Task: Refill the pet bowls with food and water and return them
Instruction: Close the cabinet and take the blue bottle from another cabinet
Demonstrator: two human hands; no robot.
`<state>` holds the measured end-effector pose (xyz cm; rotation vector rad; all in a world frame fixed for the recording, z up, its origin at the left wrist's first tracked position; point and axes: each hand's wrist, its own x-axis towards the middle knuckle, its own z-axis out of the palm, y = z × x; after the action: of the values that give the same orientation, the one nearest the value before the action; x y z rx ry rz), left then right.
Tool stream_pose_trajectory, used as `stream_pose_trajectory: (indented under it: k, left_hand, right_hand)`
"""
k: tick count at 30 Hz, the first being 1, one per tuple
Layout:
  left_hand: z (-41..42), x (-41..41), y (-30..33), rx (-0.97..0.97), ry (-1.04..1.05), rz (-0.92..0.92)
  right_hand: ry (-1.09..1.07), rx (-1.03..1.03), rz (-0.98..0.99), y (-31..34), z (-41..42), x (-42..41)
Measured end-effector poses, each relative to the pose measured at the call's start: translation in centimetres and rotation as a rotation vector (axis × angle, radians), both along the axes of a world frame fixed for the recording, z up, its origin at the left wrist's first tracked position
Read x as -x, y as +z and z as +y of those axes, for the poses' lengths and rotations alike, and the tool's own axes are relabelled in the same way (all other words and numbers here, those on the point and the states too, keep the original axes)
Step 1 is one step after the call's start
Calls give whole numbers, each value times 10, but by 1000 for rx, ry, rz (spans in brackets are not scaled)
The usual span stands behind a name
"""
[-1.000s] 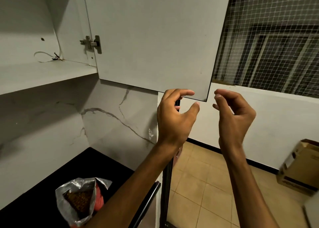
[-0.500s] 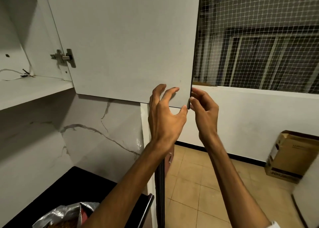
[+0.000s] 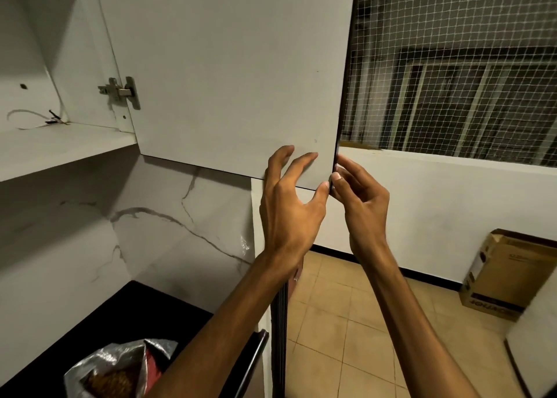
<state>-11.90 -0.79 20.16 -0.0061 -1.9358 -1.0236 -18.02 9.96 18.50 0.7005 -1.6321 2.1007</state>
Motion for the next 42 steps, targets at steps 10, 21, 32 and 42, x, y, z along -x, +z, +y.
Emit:
stream_pose_trajectory:
  k: [10,21,32,42]
  left_hand:
    - [-7,-45,-9,-89,2,127]
    - [-30,-100,-17,-242,-21,178]
    - [-57,-156,-23,-362,-17,263]
    - [-91,-199,-27,-433,68,332]
  right_hand:
    - [90,-36,30,-1,3,-42]
    - [273,-59,129,6,-10,-76]
    - [489,-50,313,19,-45,-124]
    - [618,-93,407,14,-98,-150]
